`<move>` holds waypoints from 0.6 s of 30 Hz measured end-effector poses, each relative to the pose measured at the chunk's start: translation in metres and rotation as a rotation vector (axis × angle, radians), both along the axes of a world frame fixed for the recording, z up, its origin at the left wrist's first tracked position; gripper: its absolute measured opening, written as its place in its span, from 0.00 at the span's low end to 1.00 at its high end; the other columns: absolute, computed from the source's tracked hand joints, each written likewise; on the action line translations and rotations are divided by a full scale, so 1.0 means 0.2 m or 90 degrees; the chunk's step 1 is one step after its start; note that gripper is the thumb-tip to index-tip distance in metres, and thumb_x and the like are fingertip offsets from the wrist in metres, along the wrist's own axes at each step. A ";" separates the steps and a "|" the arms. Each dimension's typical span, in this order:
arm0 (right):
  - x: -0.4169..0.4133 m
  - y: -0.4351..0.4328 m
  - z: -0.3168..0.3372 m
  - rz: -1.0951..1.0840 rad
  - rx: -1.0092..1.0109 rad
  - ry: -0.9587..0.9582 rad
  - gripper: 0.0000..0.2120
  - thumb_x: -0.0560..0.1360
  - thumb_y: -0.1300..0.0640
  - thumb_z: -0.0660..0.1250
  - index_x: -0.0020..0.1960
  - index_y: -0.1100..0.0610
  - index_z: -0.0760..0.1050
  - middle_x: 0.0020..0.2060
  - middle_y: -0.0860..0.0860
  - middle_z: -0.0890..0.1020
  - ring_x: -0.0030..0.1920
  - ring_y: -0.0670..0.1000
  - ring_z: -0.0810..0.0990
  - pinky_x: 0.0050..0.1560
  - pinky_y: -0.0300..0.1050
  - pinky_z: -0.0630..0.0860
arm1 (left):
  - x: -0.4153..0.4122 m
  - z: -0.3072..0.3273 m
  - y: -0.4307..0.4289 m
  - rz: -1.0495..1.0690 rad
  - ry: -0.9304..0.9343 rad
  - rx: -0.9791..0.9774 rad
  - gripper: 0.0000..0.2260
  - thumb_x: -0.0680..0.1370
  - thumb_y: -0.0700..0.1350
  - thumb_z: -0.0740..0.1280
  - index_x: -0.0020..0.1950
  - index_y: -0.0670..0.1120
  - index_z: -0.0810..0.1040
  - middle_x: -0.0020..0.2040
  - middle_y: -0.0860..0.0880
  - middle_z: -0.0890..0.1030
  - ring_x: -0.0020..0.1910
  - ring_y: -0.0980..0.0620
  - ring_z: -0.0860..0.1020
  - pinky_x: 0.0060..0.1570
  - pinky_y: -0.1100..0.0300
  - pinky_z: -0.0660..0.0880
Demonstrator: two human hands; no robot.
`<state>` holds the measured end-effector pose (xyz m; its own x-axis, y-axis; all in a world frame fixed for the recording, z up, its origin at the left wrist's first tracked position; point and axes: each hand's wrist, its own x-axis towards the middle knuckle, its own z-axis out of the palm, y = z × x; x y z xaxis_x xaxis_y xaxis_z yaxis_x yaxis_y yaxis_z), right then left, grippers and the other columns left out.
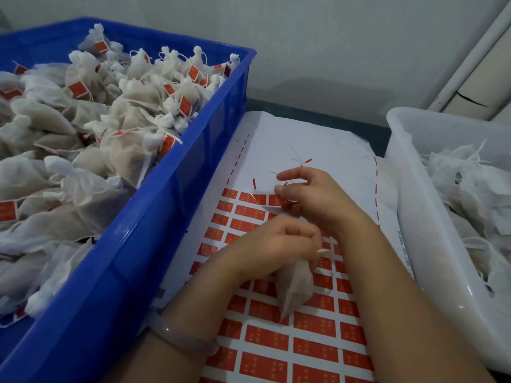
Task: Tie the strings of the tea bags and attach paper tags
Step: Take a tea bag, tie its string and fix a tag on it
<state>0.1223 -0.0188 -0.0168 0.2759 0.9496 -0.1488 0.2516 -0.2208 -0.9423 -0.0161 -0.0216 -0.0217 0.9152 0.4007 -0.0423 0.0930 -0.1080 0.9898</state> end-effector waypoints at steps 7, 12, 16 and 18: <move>0.02 0.02 -0.02 -0.008 -0.043 0.020 0.06 0.74 0.56 0.69 0.49 0.49 0.77 0.42 0.49 0.83 0.40 0.49 0.84 0.45 0.45 0.81 | -0.06 0.04 0.10 0.536 -0.152 -0.233 0.14 0.76 0.42 0.59 0.30 0.47 0.67 0.23 0.52 0.69 0.24 0.54 0.69 0.27 0.63 0.70; 0.02 0.02 -0.01 -0.031 -0.059 0.032 0.05 0.73 0.56 0.69 0.49 0.50 0.77 0.43 0.48 0.82 0.42 0.47 0.82 0.43 0.42 0.80 | -0.04 -0.03 0.12 0.578 0.211 0.357 0.10 0.70 0.54 0.72 0.39 0.55 0.72 0.36 0.60 0.74 0.33 0.59 0.75 0.29 0.68 0.70; 0.00 0.02 0.00 -0.057 -0.061 0.069 0.07 0.72 0.58 0.70 0.51 0.53 0.77 0.44 0.48 0.82 0.42 0.46 0.81 0.35 0.36 0.77 | -0.01 -0.06 0.13 0.555 0.287 0.476 0.14 0.70 0.60 0.70 0.49 0.55 0.76 0.42 0.55 0.79 0.36 0.58 0.75 0.37 0.63 0.73; 0.00 0.02 0.01 -0.061 -0.062 0.075 0.07 0.72 0.58 0.70 0.49 0.53 0.77 0.43 0.47 0.81 0.42 0.45 0.80 0.33 0.34 0.76 | 0.00 -0.07 0.13 0.568 0.275 0.506 0.13 0.71 0.59 0.70 0.49 0.54 0.76 0.44 0.53 0.81 0.36 0.58 0.74 0.35 0.63 0.71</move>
